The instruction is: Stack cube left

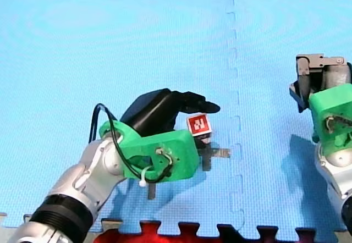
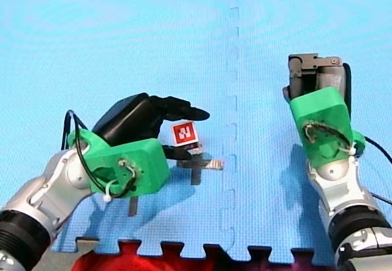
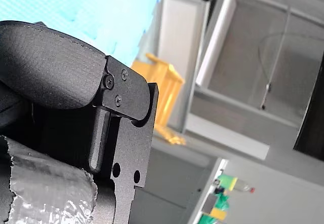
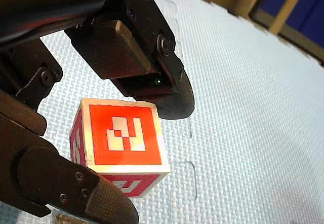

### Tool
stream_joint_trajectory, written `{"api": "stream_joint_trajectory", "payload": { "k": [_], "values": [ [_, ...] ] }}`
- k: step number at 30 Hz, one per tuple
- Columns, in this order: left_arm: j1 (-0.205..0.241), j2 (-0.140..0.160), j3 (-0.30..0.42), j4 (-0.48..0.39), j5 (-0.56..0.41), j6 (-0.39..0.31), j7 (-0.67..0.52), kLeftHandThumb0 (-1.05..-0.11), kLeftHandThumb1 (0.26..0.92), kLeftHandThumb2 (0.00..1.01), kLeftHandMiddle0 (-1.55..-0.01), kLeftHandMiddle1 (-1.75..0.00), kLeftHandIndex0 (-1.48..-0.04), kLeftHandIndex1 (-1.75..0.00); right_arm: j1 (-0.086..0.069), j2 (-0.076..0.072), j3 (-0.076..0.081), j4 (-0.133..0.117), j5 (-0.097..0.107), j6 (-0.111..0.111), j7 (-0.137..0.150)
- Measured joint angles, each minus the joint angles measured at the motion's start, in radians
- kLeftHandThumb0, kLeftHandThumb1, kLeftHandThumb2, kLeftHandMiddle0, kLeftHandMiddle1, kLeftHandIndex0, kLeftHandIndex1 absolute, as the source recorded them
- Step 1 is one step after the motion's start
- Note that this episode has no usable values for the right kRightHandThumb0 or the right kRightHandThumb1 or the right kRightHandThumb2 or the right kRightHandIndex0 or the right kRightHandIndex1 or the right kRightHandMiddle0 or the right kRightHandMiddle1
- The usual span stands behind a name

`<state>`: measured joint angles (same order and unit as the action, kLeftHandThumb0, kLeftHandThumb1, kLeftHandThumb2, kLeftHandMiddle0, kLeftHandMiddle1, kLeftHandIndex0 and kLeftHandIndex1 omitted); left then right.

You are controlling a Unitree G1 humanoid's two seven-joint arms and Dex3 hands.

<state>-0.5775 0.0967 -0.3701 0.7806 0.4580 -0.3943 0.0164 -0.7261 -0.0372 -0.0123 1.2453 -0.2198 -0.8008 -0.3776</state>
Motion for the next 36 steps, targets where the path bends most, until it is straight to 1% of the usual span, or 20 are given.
{"api": "stream_joint_trajectory", "payload": {
  "k": [9,17,19,23,26,32,36],
  "values": [
    [-0.003,-0.018,-0.011,-0.001,0.004,0.012,-0.001,-0.471,0.773,0.00,-0.96,-1.75,-1.28,-0.02,0.000,0.000,-0.003,0.000,0.001,0.000,-0.001],
    [-0.004,-0.022,-0.020,-0.016,0.009,0.034,-0.005,-0.476,0.774,0.00,-0.97,-1.75,-1.28,-0.01,0.000,0.000,-0.006,-0.004,0.003,-0.001,0.002],
    [-0.004,-0.024,-0.022,-0.020,0.009,0.036,-0.010,-0.476,0.774,0.00,-0.97,-1.75,-1.28,-0.01,0.000,-0.001,-0.008,-0.006,0.007,-0.002,0.005],
    [-0.004,-0.021,-0.024,-0.021,0.006,0.034,-0.025,-0.473,0.774,0.00,-0.97,-1.75,-1.28,-0.01,0.000,-0.001,-0.015,-0.011,0.023,-0.002,0.017],
    [-0.004,-0.016,-0.025,-0.017,0.006,0.024,-0.029,-0.468,0.774,0.00,-0.98,-1.75,-1.28,-0.01,0.000,-0.001,-0.017,-0.013,0.027,-0.002,0.020],
    [-0.004,-0.008,-0.024,-0.013,0.000,0.013,-0.049,-0.468,0.774,0.00,-0.98,-1.75,-1.28,-0.01,0.000,-0.006,-0.015,-0.016,0.024,-0.002,0.017],
    [-0.005,-0.002,-0.024,-0.016,-0.004,0.013,-0.084,-0.468,0.774,0.00,-0.98,-1.75,-1.28,-0.01,0.000,-0.014,-0.012,-0.016,0.017,-0.004,0.012]
  ]
}}
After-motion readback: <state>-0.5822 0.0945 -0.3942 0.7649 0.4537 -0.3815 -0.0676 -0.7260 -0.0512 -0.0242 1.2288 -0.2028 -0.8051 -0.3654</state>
